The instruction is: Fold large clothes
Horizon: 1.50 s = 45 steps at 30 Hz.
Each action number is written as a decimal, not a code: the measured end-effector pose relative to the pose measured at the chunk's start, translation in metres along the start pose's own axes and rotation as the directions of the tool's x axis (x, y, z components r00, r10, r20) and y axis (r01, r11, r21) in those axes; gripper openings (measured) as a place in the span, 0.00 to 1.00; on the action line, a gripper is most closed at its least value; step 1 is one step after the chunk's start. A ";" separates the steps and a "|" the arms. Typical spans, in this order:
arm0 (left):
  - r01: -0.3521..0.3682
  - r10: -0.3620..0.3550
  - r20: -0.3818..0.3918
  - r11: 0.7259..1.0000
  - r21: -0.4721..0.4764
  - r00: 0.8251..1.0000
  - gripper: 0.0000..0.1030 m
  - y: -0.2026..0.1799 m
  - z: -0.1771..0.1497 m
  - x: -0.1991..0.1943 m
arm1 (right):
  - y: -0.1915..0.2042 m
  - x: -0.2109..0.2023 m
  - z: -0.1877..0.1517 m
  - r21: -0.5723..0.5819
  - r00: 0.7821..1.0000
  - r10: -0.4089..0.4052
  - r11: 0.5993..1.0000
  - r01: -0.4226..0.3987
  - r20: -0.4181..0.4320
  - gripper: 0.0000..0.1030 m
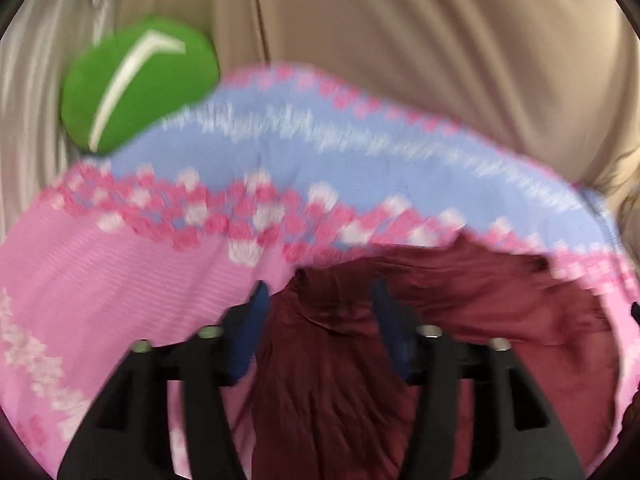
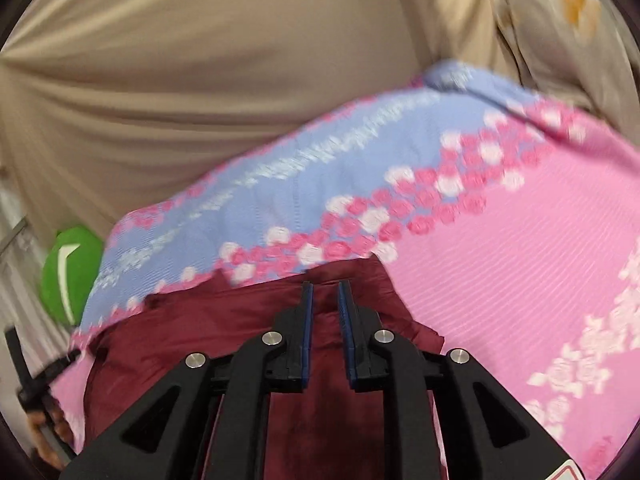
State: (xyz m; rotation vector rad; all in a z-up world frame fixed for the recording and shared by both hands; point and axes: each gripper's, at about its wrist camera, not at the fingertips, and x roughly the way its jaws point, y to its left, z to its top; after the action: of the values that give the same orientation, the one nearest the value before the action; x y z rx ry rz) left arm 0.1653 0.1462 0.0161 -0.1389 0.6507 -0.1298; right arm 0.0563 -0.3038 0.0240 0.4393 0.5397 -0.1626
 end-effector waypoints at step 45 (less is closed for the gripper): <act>-0.013 0.022 -0.209 0.999 0.044 0.978 0.73 -0.021 -0.003 0.130 | -0.068 0.120 0.009 0.031 0.944 -0.235 0.968 0.249 -0.231 0.04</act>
State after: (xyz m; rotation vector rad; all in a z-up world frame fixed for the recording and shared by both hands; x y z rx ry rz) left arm 0.2644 0.1045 -0.0593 -0.0785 0.8583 -0.1424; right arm 0.1441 -0.3727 -0.0567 0.4520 0.8148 -0.3696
